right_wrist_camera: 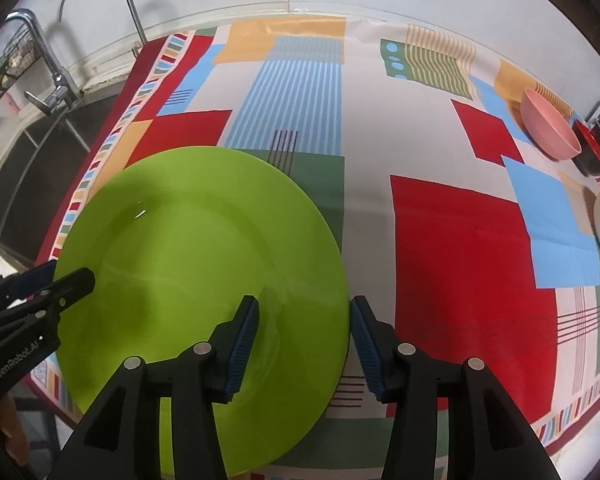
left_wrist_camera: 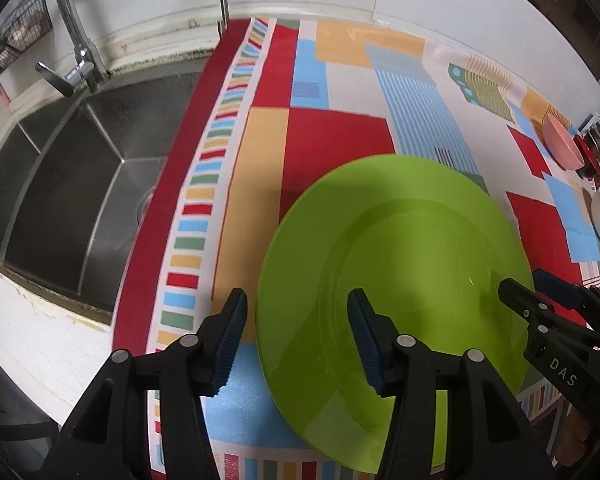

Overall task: Organize plates and bowls
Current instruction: 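Open both grippers and pull them back from the green plate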

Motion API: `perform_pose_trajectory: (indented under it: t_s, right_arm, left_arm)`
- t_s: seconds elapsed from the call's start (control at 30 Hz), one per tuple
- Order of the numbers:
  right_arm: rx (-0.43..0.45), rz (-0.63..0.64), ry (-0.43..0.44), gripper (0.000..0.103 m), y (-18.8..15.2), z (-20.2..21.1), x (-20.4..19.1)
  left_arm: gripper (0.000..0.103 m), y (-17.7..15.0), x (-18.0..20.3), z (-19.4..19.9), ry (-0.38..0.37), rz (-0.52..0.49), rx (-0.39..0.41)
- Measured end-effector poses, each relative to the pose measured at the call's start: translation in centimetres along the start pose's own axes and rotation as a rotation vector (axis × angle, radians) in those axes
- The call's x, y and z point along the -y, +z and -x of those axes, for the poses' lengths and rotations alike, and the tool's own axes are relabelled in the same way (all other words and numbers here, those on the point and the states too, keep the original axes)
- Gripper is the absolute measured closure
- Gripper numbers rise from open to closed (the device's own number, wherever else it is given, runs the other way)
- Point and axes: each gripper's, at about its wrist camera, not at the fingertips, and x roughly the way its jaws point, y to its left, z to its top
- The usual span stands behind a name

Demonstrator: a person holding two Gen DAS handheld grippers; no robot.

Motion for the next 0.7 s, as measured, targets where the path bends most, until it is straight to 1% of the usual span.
perform_pose_trajectory:
  t_s: [0.13, 0.27, 0.57, 0.7]
  right_arm:
    - [0.023, -0.005, 0.0, 0.055, 0.2, 0.7, 0.3]
    - [0.07, -0.016, -0.008, 0.055, 0.4, 1.9, 1.0]
    - [0.164, -0.053, -0.036, 0.055, 1.0, 4.8, 4.5]
    - [0.208, -0.078, -0.047, 0.055, 1.5, 6.1, 6.5]
  left_arm:
    - [0.044, 0.5, 0.6, 1.0, -0.001, -0.016, 0.039]
    - [0.044, 1.0, 1.9, 2.2, -0.004, -0.05, 0.086]
    - [0.044, 2.9, 6.0, 5.0, -0.035, -0.126, 0.189]
    - [0.043, 3.9, 8.2, 5.8, -0.057, -0.152, 0.223]
